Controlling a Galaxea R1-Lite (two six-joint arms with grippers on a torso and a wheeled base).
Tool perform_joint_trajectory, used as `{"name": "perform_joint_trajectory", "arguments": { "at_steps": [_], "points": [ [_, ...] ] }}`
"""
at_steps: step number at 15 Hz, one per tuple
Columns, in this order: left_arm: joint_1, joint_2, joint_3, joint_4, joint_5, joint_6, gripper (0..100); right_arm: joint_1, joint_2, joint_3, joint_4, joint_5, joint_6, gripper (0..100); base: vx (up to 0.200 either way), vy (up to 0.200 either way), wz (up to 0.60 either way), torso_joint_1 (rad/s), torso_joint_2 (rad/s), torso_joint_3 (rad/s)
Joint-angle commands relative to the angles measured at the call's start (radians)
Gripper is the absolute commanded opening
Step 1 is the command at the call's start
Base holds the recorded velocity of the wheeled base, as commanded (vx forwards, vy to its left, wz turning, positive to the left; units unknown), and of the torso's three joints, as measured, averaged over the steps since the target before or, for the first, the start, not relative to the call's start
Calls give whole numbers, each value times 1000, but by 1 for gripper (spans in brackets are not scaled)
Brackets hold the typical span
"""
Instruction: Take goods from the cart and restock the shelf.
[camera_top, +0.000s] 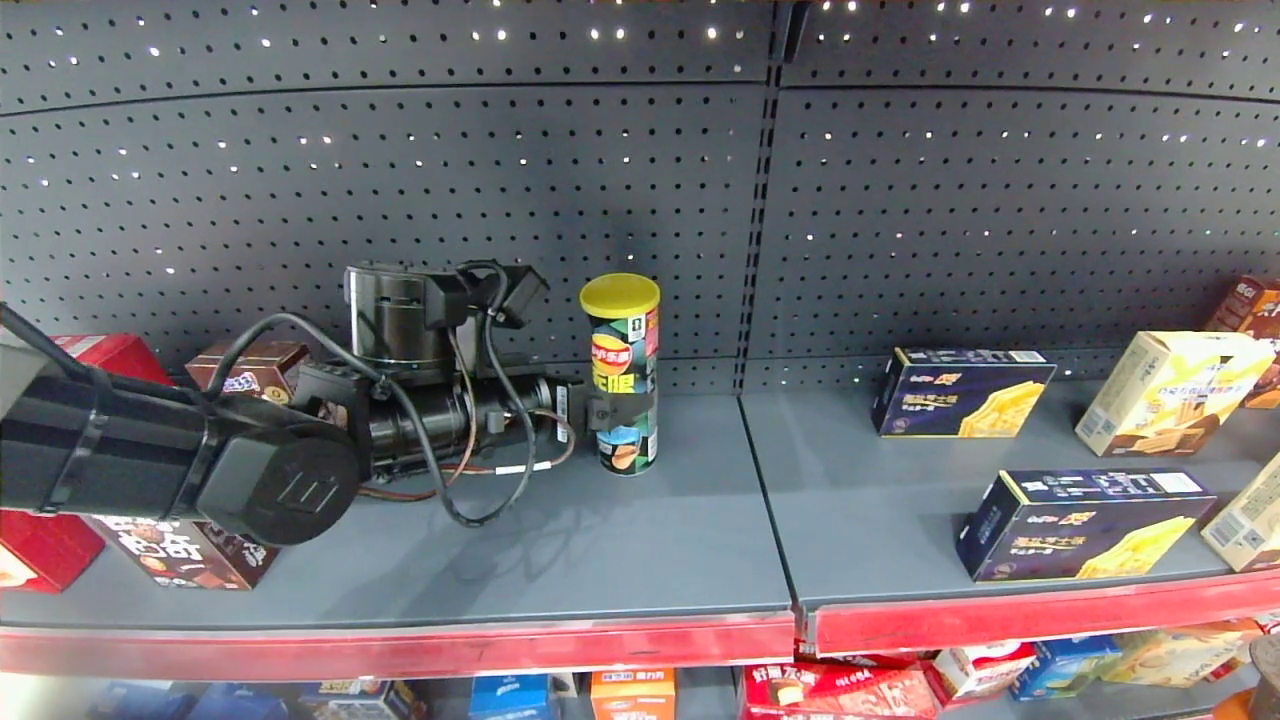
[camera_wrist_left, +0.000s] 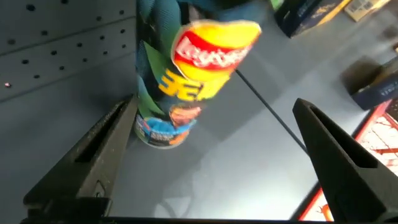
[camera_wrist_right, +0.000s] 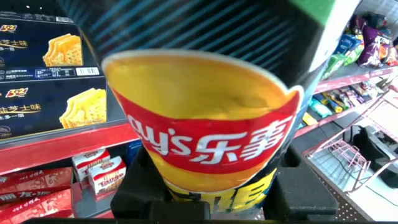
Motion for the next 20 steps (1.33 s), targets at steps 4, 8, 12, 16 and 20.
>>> {"name": "perform_joint_trajectory", "arguments": {
  "at_steps": [4,8,12,16,20],
  "points": [
    [0,46,-43,0,16,-1,100,-1,0,2,0,0,0,0,0,0,0,0,0,0],
    [2,74,-89,0,22,-2,100,-1,2,5,3,0,0,0,0,0,0,0,0,0],
    [2,107,-118,0,25,-4,100,-2,-3,5,8,-2,0,0,0,0,0,0,0,0],
    [2,149,-165,-1,39,-7,100,-4,-4,11,8,0,-5,0,0,0,0,0,0,0],
    [3,185,-205,-1,39,-7,100,-2,-6,20,8,0,-23,0,0,0,0,0,0,0]
  ]
}}
